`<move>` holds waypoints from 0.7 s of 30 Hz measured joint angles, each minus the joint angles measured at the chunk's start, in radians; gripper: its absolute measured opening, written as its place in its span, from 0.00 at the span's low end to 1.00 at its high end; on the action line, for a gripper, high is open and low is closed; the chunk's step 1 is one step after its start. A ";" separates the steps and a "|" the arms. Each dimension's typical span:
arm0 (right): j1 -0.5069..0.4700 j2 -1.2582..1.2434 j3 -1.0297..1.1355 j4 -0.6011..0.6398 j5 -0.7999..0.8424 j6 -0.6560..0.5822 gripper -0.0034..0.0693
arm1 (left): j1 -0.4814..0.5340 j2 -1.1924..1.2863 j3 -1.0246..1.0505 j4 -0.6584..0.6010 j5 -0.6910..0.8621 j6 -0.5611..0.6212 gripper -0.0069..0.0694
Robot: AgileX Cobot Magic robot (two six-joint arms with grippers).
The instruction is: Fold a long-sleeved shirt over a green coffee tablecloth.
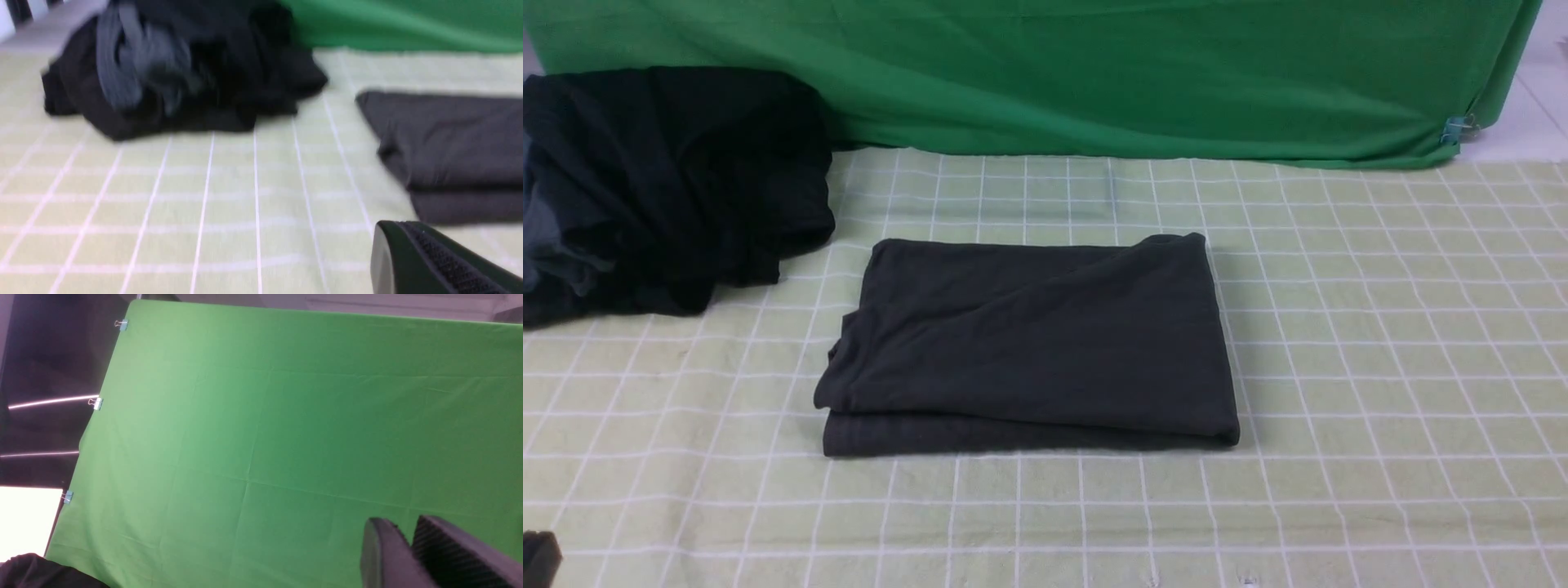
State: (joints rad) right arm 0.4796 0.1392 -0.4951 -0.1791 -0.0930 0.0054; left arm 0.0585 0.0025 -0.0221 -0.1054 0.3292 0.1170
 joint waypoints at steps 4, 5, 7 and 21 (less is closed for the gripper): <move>0.000 0.000 0.000 0.000 0.000 0.000 0.22 | -0.001 0.000 0.029 0.002 -0.073 0.000 0.09; 0.000 0.000 0.000 0.000 0.000 0.000 0.22 | -0.001 0.000 0.029 0.005 -0.095 -0.001 0.09; 0.000 0.000 0.000 0.000 0.000 0.000 0.22 | -0.001 0.000 0.029 0.011 -0.103 -0.002 0.09; 0.000 0.000 0.000 0.000 0.000 -0.005 0.24 | -0.001 0.000 0.029 0.022 -0.104 -0.007 0.09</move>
State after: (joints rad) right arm 0.4796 0.1392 -0.4951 -0.1791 -0.0927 0.0000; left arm 0.0576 0.0025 0.0065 -0.0836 0.2256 0.1103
